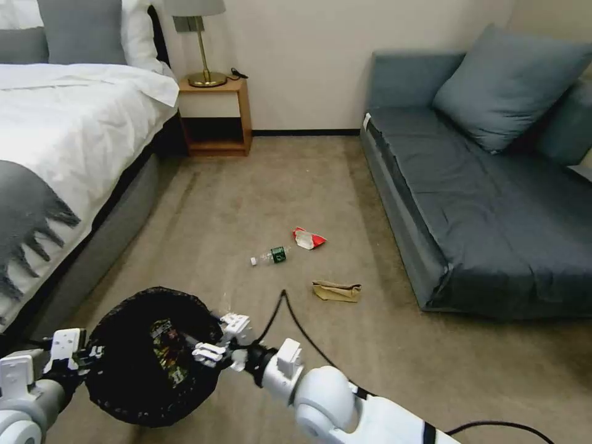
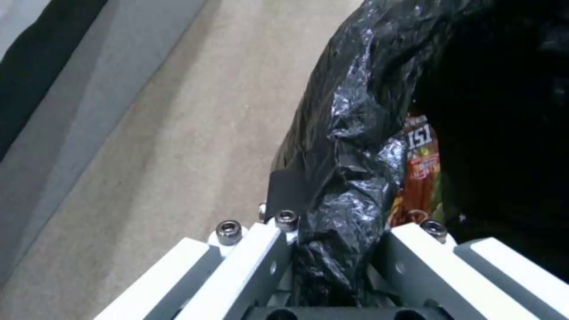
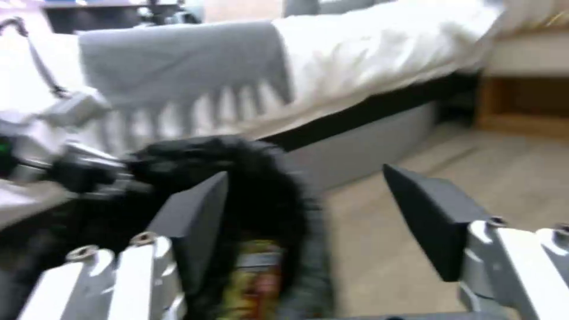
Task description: Pick up the trash bin, then pick up the garbage on the floor and place it into the trash bin.
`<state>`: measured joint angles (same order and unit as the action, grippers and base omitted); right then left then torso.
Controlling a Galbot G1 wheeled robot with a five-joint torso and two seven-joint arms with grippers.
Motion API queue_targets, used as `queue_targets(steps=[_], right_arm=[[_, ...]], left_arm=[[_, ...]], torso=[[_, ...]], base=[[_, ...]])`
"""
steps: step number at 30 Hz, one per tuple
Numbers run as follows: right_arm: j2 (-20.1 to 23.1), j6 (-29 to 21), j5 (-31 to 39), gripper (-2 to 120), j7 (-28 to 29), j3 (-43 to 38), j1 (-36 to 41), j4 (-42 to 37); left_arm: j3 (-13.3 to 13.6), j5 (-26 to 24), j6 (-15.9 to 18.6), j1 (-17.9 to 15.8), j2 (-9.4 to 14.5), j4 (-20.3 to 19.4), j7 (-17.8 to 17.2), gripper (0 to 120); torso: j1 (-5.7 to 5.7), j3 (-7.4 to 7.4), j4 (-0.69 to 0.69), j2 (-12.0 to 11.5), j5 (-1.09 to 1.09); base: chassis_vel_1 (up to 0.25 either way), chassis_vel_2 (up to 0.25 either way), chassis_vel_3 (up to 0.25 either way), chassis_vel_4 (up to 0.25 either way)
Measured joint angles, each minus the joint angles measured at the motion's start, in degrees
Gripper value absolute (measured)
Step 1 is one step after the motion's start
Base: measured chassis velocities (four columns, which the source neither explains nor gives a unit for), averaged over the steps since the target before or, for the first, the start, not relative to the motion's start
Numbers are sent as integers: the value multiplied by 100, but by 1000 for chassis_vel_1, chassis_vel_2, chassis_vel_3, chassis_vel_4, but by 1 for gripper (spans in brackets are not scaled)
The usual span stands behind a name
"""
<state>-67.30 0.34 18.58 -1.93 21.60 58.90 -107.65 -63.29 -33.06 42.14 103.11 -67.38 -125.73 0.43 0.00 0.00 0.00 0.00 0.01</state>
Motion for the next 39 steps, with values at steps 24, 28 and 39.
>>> queue_targets(steps=[24,28,39], right_arm=[[480,1161,-1149,100,-439,-2047,2050,-71],[481,1151,-1196,100,-439,-2014,2050,-3],[525,1127,-1227,100,-429,-1993,2020,203]], left_arm=[[-108,-31,0,-10,-124,163,21,3],[-127,-33,0,4,-115,162,33,3],[-89,-26,0,-9,-105,179,36,3]], torso=[[0,-1,1,1,-1],[0,0,1,0,-1],[0,0,-1,0,-2]], base=[[-5,3,5,-3],[-123,122,116,-113],[-193,184,187,-188]])
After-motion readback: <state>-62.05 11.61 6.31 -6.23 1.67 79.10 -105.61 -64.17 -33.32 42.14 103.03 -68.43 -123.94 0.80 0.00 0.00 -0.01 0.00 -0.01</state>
